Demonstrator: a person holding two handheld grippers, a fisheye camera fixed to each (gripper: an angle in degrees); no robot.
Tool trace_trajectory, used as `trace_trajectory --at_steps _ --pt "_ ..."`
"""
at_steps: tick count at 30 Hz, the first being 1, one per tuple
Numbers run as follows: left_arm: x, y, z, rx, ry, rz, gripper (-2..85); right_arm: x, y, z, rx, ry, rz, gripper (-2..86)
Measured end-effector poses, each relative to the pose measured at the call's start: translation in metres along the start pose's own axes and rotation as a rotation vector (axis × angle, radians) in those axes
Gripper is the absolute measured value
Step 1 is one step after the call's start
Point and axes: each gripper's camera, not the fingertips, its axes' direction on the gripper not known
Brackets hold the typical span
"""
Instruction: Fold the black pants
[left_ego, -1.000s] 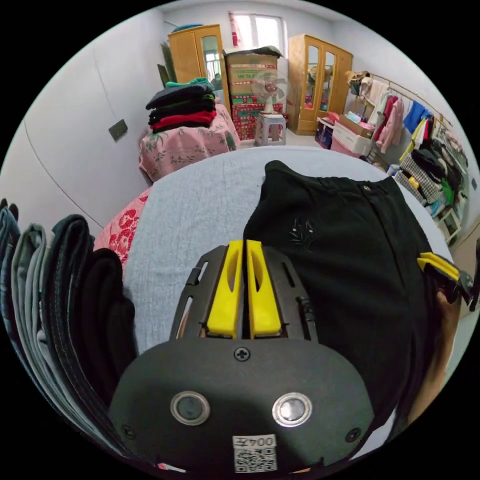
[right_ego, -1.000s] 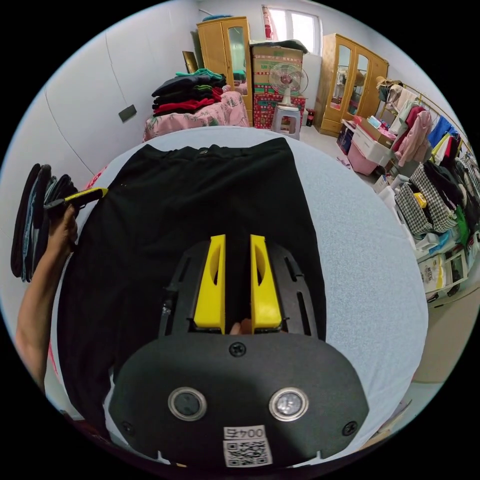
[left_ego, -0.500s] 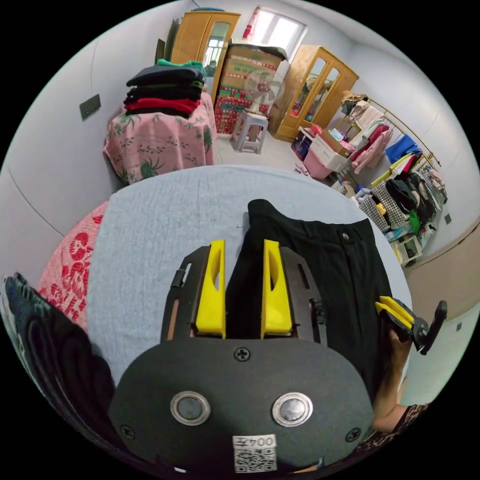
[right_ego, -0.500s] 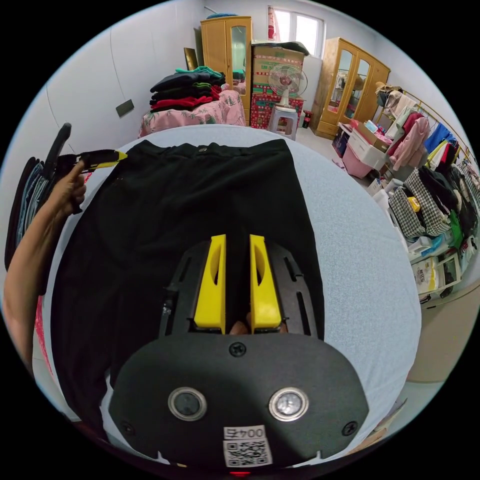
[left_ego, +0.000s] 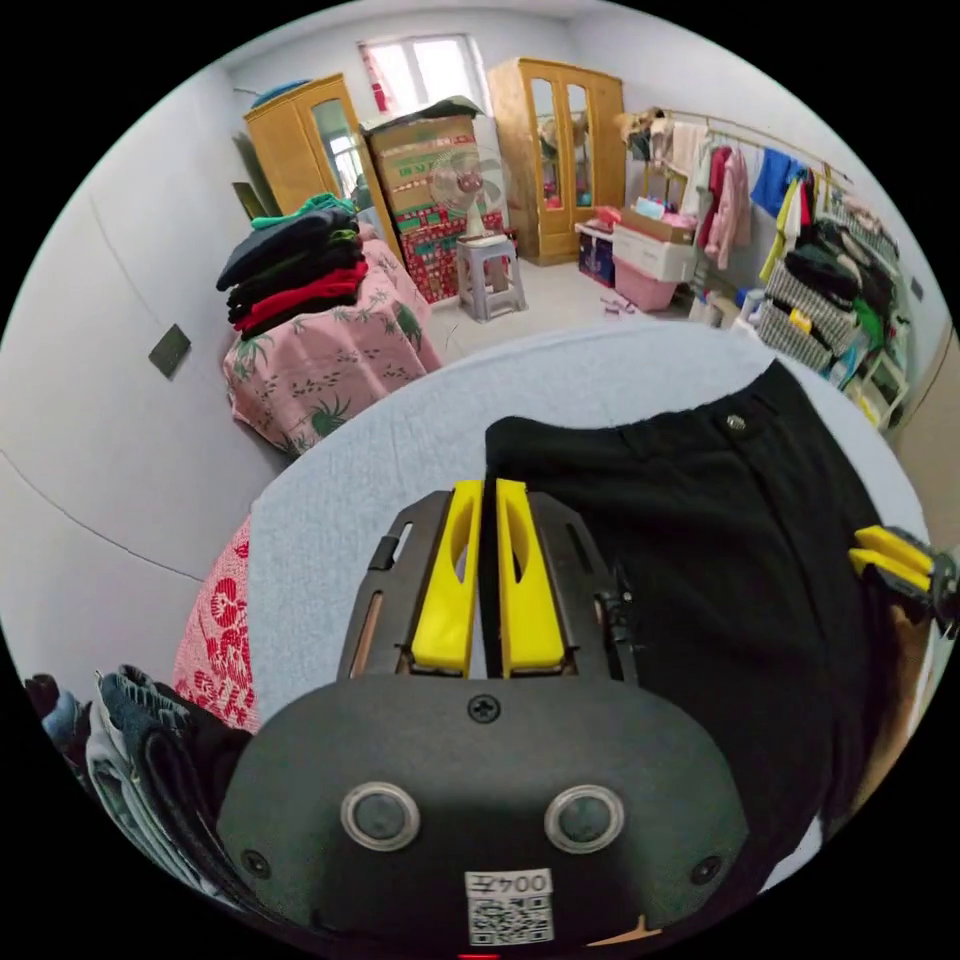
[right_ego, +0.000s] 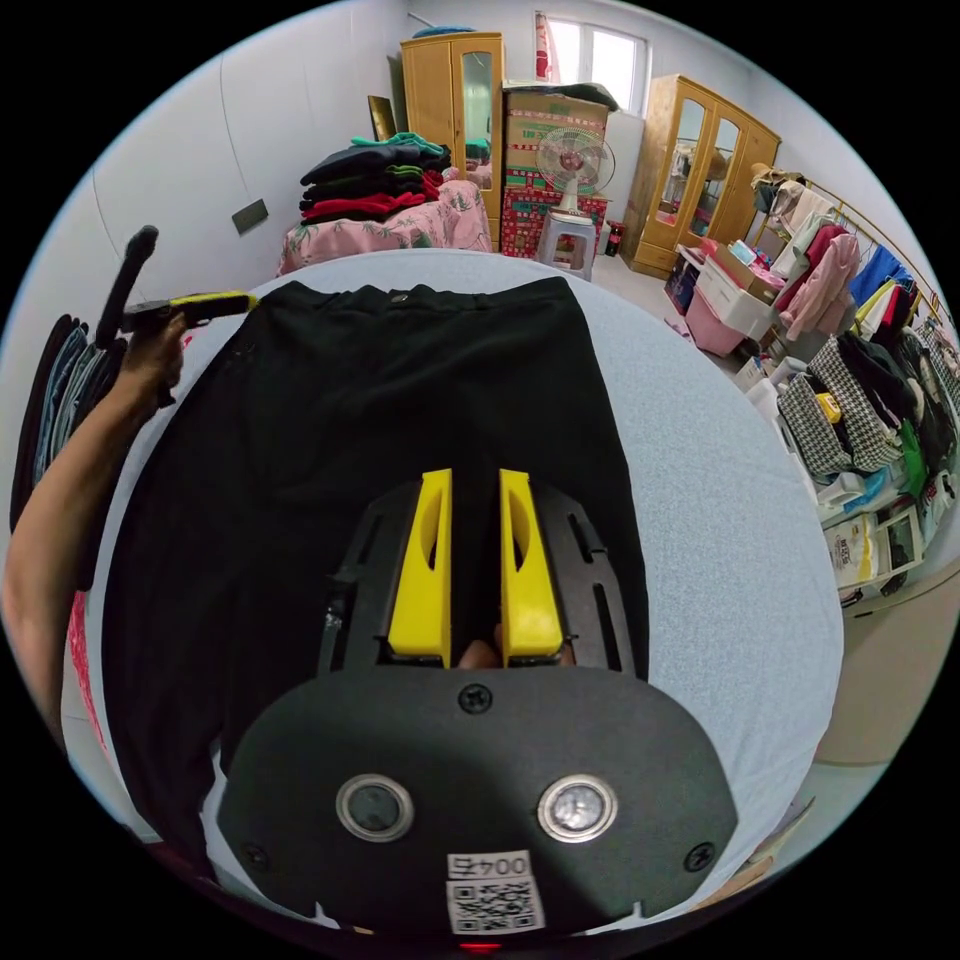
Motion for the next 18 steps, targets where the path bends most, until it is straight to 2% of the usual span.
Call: trace_trajectory --at_steps 4,6,8,14,15,16,18 --pt "-0.014 0.027 -0.061 0.084 0.109 -0.071 2.2 -0.001 -0.004 0.004 0.000 -0.001 0.000 7.1" --pt "-0.005 0.054 -0.079 0.074 0.169 -0.047 2.1 -0.001 -0.007 0.007 0.001 -0.006 0.002 7.1" --pt "0.016 0.086 -0.090 0.042 0.154 0.008 1.7 -0.001 -0.008 0.010 0.001 -0.010 0.004 7.1" --pt "0.072 0.175 -0.076 -0.077 -0.147 0.150 0.6 -0.004 -0.013 0.020 0.001 0.005 -0.003 7.0" --pt "0.075 0.180 -0.081 -0.051 -0.184 0.180 0.5 -0.004 -0.013 0.023 0.001 0.006 -0.003 7.0" --pt "0.072 0.183 -0.085 -0.037 -0.245 0.140 0.4 -0.004 -0.014 0.024 0.001 0.006 -0.003 7.0" --pt "0.063 0.186 -0.092 -0.044 -0.250 0.088 0.2 -0.004 -0.015 0.029 0.002 -0.002 0.000 7.0"
